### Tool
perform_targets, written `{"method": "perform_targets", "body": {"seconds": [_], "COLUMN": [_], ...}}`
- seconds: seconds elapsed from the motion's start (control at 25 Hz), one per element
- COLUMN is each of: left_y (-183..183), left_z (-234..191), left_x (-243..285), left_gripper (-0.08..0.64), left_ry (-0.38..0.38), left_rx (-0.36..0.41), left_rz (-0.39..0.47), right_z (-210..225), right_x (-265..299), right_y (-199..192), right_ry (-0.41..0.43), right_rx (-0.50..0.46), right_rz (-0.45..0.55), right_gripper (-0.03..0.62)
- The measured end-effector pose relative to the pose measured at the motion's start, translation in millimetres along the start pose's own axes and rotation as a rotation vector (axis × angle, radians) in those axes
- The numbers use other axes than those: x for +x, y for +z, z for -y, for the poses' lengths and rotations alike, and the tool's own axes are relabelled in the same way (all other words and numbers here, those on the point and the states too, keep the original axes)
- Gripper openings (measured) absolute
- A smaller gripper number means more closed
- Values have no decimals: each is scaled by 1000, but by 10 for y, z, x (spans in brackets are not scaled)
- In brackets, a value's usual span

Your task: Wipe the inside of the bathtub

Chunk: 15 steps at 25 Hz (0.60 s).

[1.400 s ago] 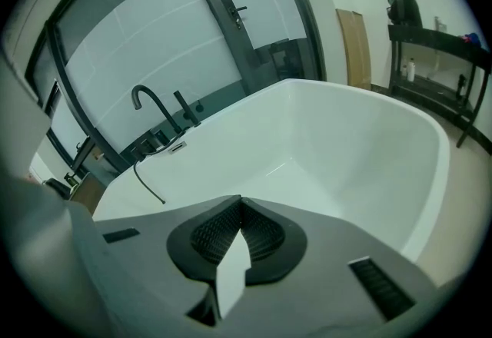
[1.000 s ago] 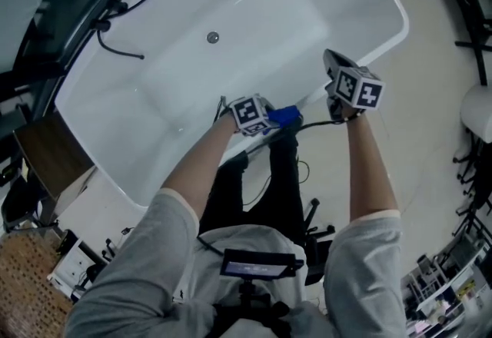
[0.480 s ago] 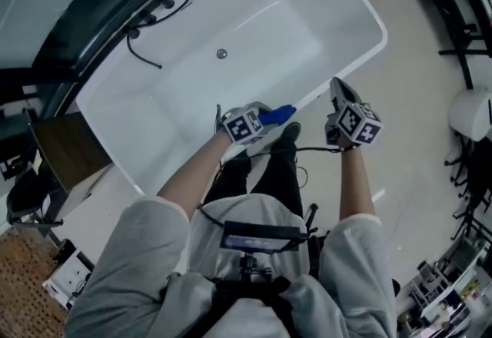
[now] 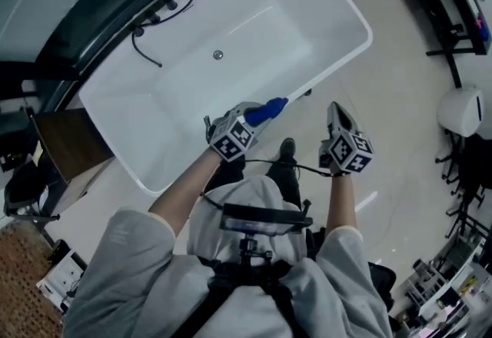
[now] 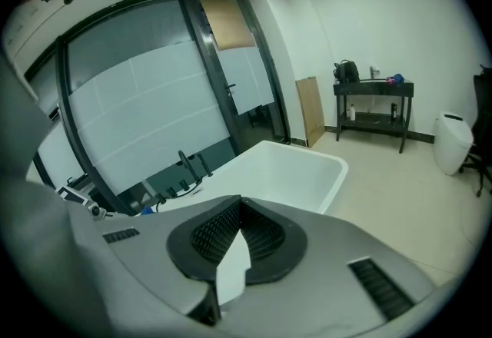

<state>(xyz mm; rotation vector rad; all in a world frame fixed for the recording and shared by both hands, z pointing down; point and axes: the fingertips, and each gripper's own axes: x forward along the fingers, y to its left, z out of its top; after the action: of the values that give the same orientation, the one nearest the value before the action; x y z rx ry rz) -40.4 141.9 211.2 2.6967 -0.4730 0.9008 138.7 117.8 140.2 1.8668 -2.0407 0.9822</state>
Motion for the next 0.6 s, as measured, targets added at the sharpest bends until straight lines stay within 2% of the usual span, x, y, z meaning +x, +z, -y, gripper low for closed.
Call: {"method": "perform_targets", "body": {"seconds": [0.12,0.28,0.6], "left_y": [164,385,658], "left_z": [-44,0,459], "left_x": [-211,-441,-619], "left_gripper": [115,117,117], "left_ry": [104,221,443], "left_rx": [-45,-81,-144], "left_rz": [41,87,122], "right_z": [36,215,491], "right_x": [-124,-248,-658], "right_y": [67,125,114], "right_ry": [24,66,225], "right_rx": [-7,-64,-198], "right_rz": [20,26,6], "right_gripper": [9,9,9]}}
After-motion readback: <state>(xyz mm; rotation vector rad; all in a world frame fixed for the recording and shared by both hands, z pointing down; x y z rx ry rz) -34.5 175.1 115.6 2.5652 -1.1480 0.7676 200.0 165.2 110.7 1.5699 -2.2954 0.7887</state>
